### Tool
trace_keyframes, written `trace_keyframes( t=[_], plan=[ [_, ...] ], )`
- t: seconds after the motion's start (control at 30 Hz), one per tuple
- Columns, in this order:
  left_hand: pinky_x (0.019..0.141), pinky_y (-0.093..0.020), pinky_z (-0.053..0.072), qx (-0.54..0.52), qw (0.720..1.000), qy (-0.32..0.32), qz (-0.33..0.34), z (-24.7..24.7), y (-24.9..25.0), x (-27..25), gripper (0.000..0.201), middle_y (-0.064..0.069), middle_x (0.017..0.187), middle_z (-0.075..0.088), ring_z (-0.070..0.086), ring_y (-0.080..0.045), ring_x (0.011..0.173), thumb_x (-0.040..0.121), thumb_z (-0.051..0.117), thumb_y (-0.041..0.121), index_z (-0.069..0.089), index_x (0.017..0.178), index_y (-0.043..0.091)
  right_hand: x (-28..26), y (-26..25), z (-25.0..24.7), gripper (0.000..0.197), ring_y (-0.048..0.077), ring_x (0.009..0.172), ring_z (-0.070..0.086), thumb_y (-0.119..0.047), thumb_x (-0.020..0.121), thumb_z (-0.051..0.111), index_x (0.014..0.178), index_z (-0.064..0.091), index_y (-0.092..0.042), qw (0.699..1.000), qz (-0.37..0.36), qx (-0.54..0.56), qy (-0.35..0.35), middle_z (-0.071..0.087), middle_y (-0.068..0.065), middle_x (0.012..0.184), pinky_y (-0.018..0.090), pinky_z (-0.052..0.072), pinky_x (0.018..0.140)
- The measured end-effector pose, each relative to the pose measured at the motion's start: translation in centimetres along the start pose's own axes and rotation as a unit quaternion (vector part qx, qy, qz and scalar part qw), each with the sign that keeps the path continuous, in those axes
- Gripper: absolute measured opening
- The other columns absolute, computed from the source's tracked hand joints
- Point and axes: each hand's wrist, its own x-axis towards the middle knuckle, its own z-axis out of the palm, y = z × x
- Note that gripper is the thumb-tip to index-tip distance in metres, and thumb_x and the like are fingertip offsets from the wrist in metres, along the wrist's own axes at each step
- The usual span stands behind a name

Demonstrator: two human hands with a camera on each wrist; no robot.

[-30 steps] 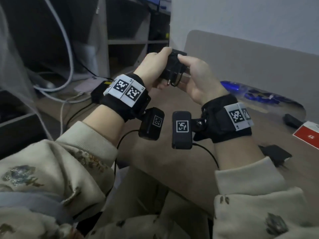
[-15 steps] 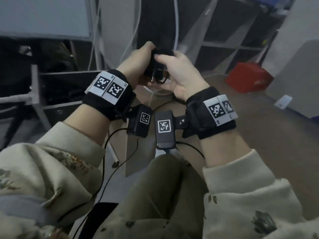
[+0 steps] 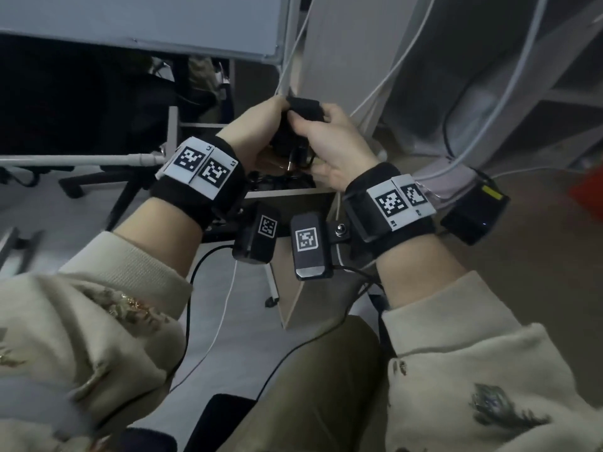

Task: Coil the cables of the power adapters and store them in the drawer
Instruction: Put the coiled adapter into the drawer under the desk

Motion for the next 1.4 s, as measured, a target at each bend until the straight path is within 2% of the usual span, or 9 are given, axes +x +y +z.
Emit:
trace_keyframes(
  t=[0.1,0.2,0.3,0.47,0.67,0.87,1.07,1.2,1.4],
  plan=[
    [0.069,-0.031,0.051,0.04,0.998,0.035,-0.022,-1.3,0.0,1.6,0.031,-0.006,0.086,0.067,0.067,-0.026,0.079,0.099,0.036,0.033,0.061,0.103,0.015,2.8,0.9,1.0,0.039,0.026,0.099,0.067,-0.01,0.086,0.071,0.12,0.053,-0.014,0.999,-0.022,0.009,0.033,0.066,0.005,0.106,0.05,0.058,0.083],
    [0.061,-0.029,0.043,0.075,0.995,0.057,-0.032,-2.2,0.0,3.1,0.026,-0.004,0.088,0.061,0.059,-0.019,0.076,0.101,0.035,0.033,0.056,0.098,0.018,5.6,1.5,1.2,0.046,0.021,0.1,0.065,-0.018,0.081,0.074,0.123,0.054,-0.016,0.991,-0.058,-0.094,0.077,0.066,0.002,0.11,0.041,0.055,0.091],
    [0.061,-0.026,0.041,0.119,0.989,0.068,-0.056,-2.7,-0.5,4.9,0.022,-0.001,0.087,0.054,0.049,-0.014,0.069,0.102,0.037,0.03,0.052,0.092,0.017,7.9,2.0,0.7,0.047,0.021,0.105,0.06,-0.026,0.085,0.07,0.127,0.051,-0.019,0.937,-0.084,-0.327,0.092,0.063,0.001,0.119,0.025,0.046,0.086],
    [0.076,-0.032,0.041,0.177,0.98,0.046,-0.073,-3.1,-1.2,7.4,0.015,-0.002,0.098,0.055,0.049,-0.014,0.076,0.102,0.039,0.025,0.048,0.109,0.016,10.9,3.9,0.5,0.051,0.031,0.115,0.058,-0.02,0.086,0.064,0.133,0.046,-0.02,0.853,-0.035,-0.518,0.052,0.059,0.008,0.127,0.032,0.045,0.09],
    [0.067,-0.029,0.042,0.251,0.962,-0.02,-0.103,-2.8,-1.6,8.6,0.017,-0.006,0.106,0.065,0.058,-0.024,0.096,0.1,0.041,0.024,0.052,0.107,0.014,12.0,6.0,0.7,0.042,0.033,0.115,0.056,-0.03,0.089,0.06,0.127,0.049,-0.016,0.83,0.019,-0.558,0.022,0.061,0.011,0.124,0.031,0.042,0.082],
    [0.056,-0.026,0.037,0.318,0.938,-0.073,-0.121,-2.3,-2.0,9.4,0.02,-0.003,0.089,0.063,0.051,-0.019,0.062,0.098,0.042,0.022,0.058,0.106,0.014,12.9,5.7,1.1,0.042,0.033,0.103,0.061,-0.03,0.081,0.067,0.117,0.059,-0.008,0.839,0.096,-0.535,-0.036,0.064,0.014,0.116,0.033,0.05,0.078],
    [0.036,-0.012,0.033,0.356,0.918,-0.094,-0.145,-1.8,-1.8,10.3,0.024,-0.003,0.07,0.055,0.049,-0.009,0.035,0.101,0.039,0.014,0.053,0.081,0.011,13.2,5.1,1.2,0.039,0.035,0.11,0.058,-0.029,0.094,0.052,0.12,0.057,0.0,0.808,0.113,-0.575,-0.065,0.06,0.018,0.116,0.039,0.048,0.099],
    [0.05,-0.02,0.035,0.371,0.91,-0.102,-0.154,-1.6,-1.6,11.3,0.023,-0.006,0.085,0.062,0.046,-0.018,0.055,0.099,0.041,0.017,0.056,0.083,0.01,13.7,5.1,1.7,0.033,0.033,0.125,0.052,-0.013,0.098,0.047,0.128,0.056,-0.001,0.745,0.126,-0.643,-0.125,0.054,0.017,0.135,0.036,0.043,0.097],
    [0.054,-0.023,0.036,0.415,0.886,-0.126,-0.168,-1.3,-2.0,12.3,0.025,-0.006,0.084,0.061,0.049,-0.021,0.059,0.099,0.04,0.013,0.053,0.078,0.009,14.6,5.1,1.5,0.036,0.034,0.128,0.048,-0.017,0.102,0.046,0.133,0.052,0.0,0.778,0.173,-0.583,-0.158,0.052,0.015,0.138,0.032,0.04,0.094]
  ],
)
